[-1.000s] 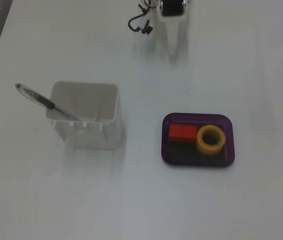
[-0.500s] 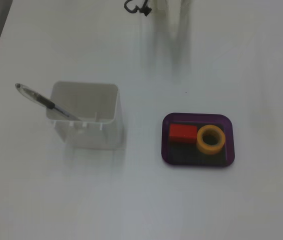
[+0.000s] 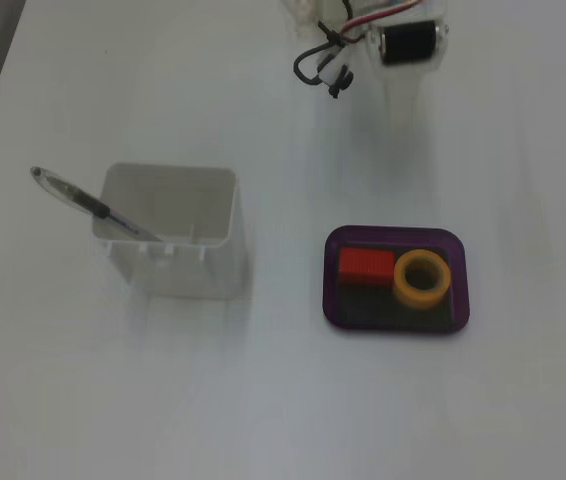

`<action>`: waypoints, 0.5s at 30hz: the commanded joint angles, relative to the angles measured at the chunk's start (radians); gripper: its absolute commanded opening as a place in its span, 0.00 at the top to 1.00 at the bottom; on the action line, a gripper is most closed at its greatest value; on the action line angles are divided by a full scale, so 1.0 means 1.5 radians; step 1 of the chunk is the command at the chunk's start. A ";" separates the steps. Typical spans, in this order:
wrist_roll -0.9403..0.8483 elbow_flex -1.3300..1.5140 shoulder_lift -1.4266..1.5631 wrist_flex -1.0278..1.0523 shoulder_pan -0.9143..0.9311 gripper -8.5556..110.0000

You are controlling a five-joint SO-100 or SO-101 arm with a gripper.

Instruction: Remove the yellow tape from the box.

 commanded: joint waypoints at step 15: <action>0.047 -0.432 -0.379 0.000 -0.024 0.79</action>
